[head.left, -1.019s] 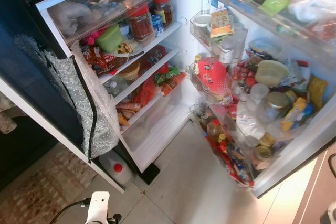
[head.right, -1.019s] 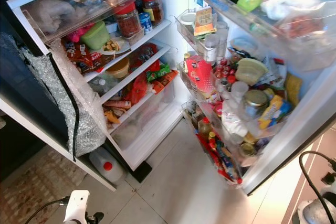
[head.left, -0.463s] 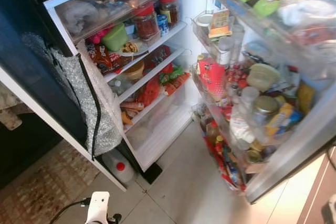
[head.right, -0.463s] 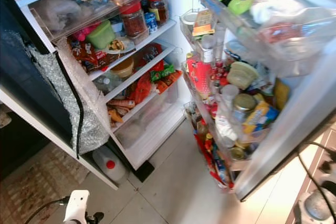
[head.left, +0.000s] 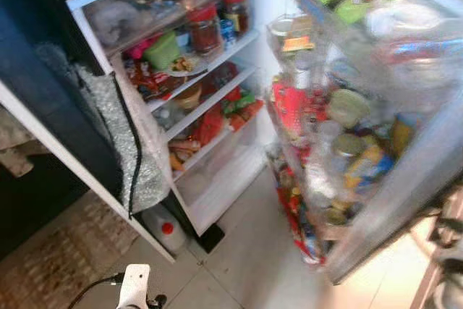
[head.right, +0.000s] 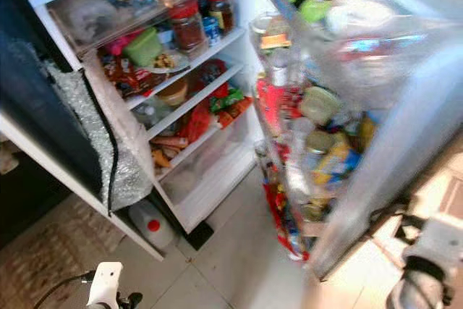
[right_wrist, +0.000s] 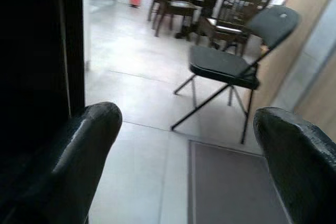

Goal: Restocking fridge

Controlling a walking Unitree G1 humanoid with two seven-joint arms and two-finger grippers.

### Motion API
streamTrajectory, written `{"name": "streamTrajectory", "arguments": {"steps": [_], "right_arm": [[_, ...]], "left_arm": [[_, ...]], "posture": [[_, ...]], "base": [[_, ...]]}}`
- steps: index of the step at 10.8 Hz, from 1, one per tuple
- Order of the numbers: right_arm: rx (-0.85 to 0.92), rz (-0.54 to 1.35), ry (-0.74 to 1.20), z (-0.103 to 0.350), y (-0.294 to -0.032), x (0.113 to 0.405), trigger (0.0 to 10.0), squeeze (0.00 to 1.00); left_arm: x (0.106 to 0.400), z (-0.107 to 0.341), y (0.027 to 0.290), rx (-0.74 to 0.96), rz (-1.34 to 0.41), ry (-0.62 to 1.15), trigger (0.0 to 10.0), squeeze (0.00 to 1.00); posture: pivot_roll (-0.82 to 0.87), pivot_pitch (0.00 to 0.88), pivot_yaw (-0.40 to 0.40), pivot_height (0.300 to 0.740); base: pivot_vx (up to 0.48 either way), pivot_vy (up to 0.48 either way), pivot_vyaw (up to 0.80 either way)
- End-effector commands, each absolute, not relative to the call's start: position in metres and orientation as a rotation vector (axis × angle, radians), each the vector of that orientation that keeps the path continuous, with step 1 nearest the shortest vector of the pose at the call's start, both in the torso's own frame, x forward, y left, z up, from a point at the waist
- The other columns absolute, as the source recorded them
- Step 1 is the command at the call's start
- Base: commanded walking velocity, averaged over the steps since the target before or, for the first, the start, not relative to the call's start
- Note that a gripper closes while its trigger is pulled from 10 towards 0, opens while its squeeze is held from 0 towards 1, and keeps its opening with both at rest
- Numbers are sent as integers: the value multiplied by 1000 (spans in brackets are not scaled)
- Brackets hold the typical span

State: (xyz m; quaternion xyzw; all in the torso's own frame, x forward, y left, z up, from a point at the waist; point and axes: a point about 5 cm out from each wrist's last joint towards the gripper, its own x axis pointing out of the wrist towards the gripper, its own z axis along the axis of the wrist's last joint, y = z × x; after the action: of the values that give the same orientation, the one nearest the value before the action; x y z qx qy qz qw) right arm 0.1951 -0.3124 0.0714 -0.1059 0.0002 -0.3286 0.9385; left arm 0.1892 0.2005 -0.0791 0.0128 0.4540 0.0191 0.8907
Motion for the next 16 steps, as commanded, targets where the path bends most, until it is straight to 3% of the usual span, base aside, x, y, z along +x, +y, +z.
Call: {"name": "streamTrajectory", "arguments": {"steps": [1, 3, 5, 8, 11, 13, 16], "right_arm": [[-224, -622, -25, 75, -307, 195, 10000, 0], [-219, -497, -78, 83, -294, 201, 10000, 0], [-179, -246, -127, 92, -259, 216, 10000, 0], [-41, 387, -93, 108, -171, 224, 10000, 0], [33, 762, -15, 120, -133, 212, 10000, 0], [30, 793, -7, 125, -129, 213, 10000, 0], [3, 609, 18, 116, -159, 227, 10000, 0]], "left_arm": [[184, -81, 206, 48, 42, 963, 10000, 0], [185, -81, 206, 50, 40, 960, 10000, 0], [186, -80, 206, 52, 39, 957, 10000, 0], [186, -80, 206, 56, 37, 957, 10000, 0], [186, -80, 207, 53, 43, 957, 10000, 0], [186, -80, 207, 51, 45, 957, 10000, 0], [184, -80, 207, 42, 55, 957, 10000, 0]], "posture": [[-249, 69, 129, 740], [-249, 63, 129, 740], [-249, 62, 128, 740], [-241, 60, 126, 740], [-238, 60, 124, 740], [-232, 63, 122, 740], [-221, 66, 117, 740]], "base": [[0, 0, 0], [0, 0, 0], [0, 0, 0], [0, 0, 0], [0, 0, 0], [0, 0, 0], [0, 0, 0]]}}
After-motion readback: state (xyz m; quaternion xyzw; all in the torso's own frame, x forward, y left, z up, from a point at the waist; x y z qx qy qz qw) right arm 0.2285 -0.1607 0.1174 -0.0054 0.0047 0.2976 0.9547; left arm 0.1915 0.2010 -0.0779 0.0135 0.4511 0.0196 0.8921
